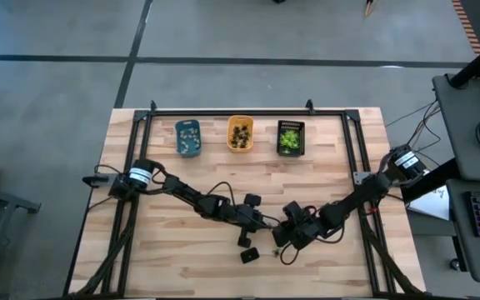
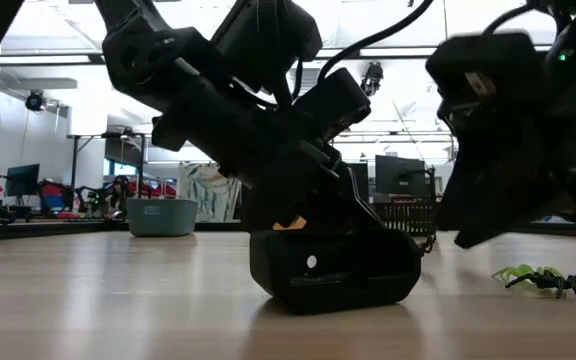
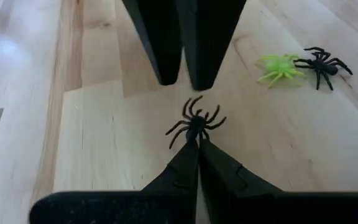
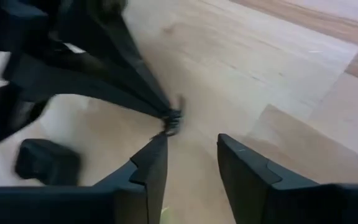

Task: Sort Halloween decoration
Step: Put the black spider toy into the orange bin

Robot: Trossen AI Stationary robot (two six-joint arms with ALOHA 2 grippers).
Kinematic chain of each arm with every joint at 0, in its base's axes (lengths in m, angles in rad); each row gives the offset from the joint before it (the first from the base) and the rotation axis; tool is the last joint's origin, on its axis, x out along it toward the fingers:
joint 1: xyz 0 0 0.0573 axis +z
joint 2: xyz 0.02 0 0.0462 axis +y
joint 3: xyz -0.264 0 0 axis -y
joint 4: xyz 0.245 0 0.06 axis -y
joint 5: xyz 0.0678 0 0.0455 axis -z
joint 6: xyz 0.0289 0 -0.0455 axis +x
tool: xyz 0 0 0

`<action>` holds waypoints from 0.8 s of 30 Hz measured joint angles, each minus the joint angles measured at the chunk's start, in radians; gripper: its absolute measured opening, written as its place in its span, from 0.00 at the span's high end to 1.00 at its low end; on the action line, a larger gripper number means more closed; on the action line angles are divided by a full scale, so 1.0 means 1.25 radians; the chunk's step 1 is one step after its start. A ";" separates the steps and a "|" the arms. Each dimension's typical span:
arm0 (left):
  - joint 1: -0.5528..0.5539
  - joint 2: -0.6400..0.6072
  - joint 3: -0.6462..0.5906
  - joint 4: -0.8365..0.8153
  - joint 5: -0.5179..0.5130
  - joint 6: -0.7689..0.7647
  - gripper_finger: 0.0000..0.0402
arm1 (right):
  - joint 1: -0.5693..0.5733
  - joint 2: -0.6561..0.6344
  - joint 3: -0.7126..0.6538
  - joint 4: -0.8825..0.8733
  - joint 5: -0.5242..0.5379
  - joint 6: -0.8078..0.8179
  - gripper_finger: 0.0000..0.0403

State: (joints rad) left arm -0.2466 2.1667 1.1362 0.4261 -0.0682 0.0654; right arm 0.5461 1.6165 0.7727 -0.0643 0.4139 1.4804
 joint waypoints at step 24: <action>0.001 0.003 0.001 -0.014 0.000 -0.018 1.00 | -0.020 0.039 0.000 0.064 0.028 -0.021 0.63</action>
State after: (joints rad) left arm -0.2451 2.1700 1.1374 0.4091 -0.0689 0.0429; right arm 0.5212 1.6656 0.7723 0.0158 0.4488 1.4548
